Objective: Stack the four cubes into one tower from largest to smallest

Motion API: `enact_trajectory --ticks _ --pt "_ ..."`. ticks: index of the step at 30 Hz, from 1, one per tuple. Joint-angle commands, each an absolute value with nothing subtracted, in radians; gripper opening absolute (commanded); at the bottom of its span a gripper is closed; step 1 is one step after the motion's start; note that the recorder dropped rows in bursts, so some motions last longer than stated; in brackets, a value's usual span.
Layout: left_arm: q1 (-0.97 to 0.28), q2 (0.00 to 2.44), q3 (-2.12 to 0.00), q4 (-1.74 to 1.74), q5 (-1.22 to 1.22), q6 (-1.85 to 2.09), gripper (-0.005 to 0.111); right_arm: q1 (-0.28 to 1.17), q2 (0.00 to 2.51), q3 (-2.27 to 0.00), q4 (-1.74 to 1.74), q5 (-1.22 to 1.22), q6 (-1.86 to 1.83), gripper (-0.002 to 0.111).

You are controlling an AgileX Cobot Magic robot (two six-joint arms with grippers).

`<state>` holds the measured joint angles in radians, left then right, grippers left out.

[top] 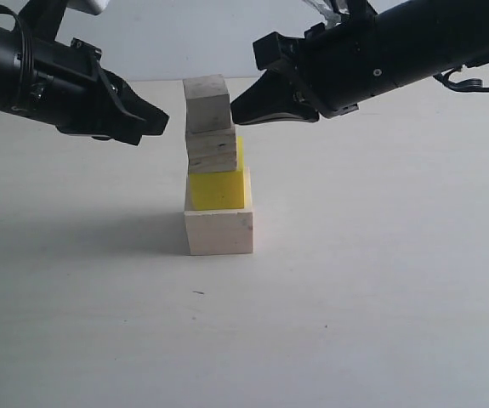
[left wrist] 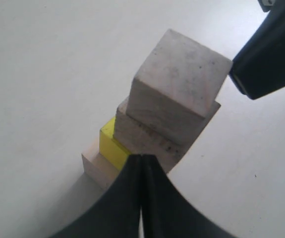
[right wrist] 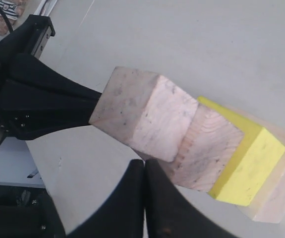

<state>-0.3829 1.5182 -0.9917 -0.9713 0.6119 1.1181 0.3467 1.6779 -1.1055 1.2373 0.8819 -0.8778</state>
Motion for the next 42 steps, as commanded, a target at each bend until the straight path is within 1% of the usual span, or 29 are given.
enact_trajectory --ticks 1,7,42 --pt "-0.381 1.510 -0.991 -0.986 0.604 1.117 0.000 0.343 1.669 -1.115 1.227 0.873 -0.870 0.000" --pt "-0.381 1.510 -0.991 -0.989 0.603 1.117 0.000 0.343 1.671 -1.115 1.219 0.843 -0.864 0.000" --pt "-0.381 1.510 -0.991 -0.989 0.603 1.117 0.000 0.361 1.671 -1.115 1.223 0.866 -0.872 0.000"
